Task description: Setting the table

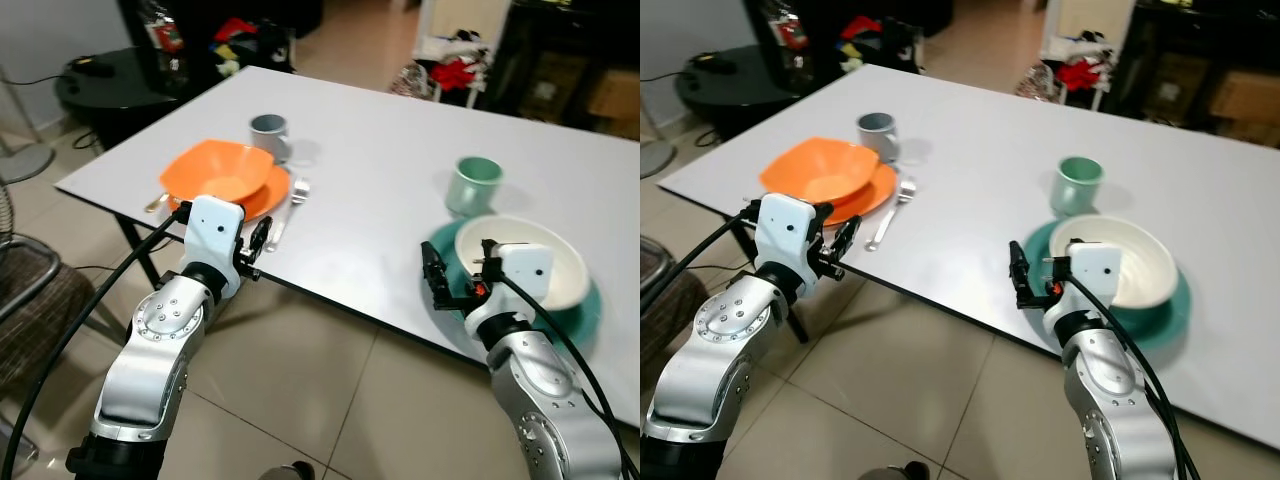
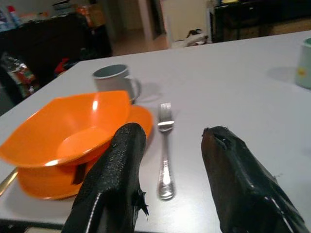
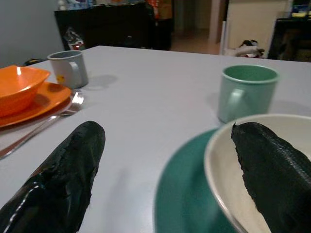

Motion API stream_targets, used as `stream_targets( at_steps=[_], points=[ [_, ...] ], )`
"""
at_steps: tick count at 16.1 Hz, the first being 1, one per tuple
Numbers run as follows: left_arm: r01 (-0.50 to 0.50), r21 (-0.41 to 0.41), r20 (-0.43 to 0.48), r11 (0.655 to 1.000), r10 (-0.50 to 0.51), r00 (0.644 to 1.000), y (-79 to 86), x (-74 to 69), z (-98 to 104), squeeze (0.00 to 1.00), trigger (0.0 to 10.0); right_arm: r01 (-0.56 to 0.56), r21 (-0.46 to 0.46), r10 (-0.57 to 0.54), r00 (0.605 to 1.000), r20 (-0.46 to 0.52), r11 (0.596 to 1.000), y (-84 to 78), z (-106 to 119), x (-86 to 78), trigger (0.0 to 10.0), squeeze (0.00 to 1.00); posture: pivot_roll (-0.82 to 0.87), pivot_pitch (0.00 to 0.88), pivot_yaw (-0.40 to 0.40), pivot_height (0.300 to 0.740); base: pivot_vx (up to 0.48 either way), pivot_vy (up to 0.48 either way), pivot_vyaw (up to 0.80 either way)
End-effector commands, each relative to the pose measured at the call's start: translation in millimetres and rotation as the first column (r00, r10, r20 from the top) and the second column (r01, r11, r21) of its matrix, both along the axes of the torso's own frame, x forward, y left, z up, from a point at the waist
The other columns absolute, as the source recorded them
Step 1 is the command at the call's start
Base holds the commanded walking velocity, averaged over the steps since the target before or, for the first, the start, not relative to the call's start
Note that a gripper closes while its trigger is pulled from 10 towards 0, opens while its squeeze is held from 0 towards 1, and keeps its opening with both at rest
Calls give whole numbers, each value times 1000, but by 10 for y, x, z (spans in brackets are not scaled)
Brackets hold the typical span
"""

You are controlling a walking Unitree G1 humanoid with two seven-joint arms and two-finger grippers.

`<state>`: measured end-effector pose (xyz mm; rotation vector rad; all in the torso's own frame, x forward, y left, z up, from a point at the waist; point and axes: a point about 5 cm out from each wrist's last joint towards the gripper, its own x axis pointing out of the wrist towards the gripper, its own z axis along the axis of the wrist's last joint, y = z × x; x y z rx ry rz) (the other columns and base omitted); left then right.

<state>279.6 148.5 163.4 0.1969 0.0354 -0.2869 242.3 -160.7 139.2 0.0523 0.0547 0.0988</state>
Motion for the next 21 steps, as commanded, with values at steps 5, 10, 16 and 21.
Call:
stream_targets(
  at_steps=[5,10,16,21],
  points=[
    [-7,-15,-17,1000,6,1000,-12,-12,-36,0,10000,-54,7,54,998,20,999,60,36,53,10000,1000,32,0,-6,740,0,0,800],
    [-15,-13,-17,1000,15,1000,26,-13,-29,0,10000,-20,62,21,1000,-7,998,34,-38,56,10000,1000,43,0,-10,740,0,0,800],
    [14,-4,-12,1000,-14,1000,12,18,2,0,10000,40,107,-39,999,-11,993,16,-64,39,10000,1000,34,0,13,740,0,80,0],
    [25,2,-9,1000,-25,1000,19,34,21,0,10000,50,115,-49,999,-11,992,30,-69,50,10000,851,37,0,21,740,0,144,0]
  ],
)
